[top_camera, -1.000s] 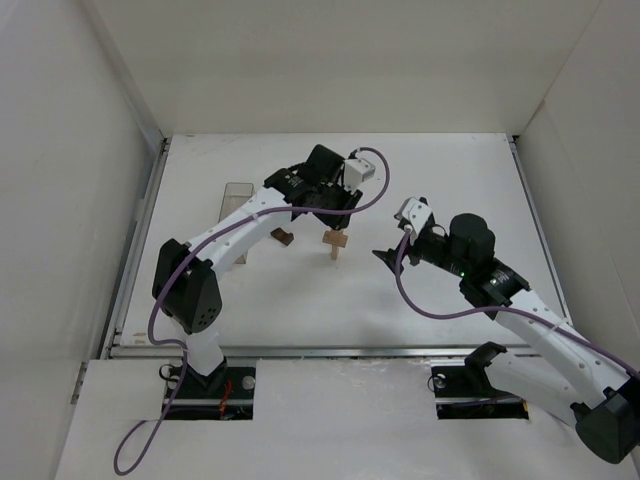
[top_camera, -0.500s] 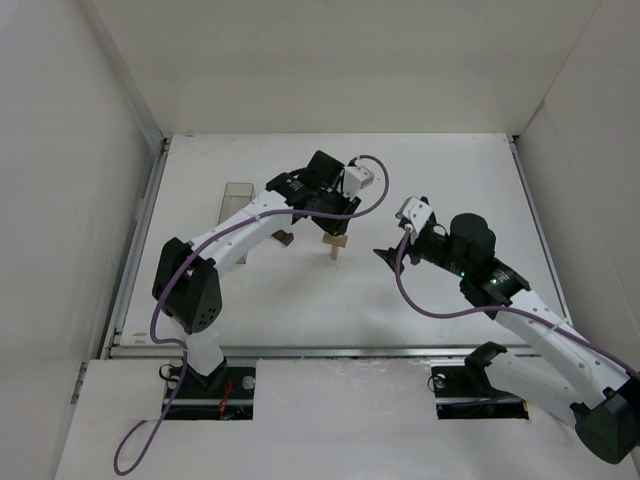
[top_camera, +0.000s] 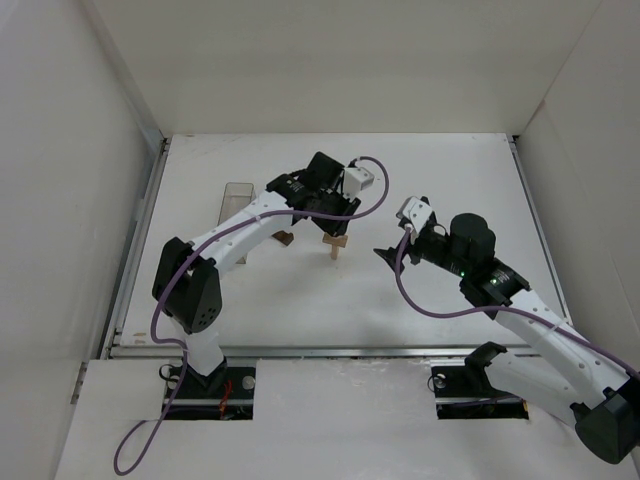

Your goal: Build the wood block tower

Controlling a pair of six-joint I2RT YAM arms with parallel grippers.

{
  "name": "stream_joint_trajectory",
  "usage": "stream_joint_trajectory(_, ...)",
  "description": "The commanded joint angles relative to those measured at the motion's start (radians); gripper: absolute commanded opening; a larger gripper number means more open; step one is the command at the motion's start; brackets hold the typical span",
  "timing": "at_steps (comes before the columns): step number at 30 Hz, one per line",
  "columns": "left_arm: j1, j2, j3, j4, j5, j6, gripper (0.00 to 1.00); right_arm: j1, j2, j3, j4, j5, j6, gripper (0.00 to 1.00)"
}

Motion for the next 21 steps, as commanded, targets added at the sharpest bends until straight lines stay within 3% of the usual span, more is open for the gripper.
stream_joint_trajectory(1, 0.001, -0.035, -0.013, 0.02, 0.005, 0.011, 0.0, -0.008, -0.012, 0.013, 0.01, 0.009, -0.002, 1.0)
stream_joint_trajectory(21, 0.001, -0.026, -0.013, 0.047, -0.015, 0.02, 0.0, -0.008, -0.003, 0.013, 0.0, 0.009, -0.002, 1.0)
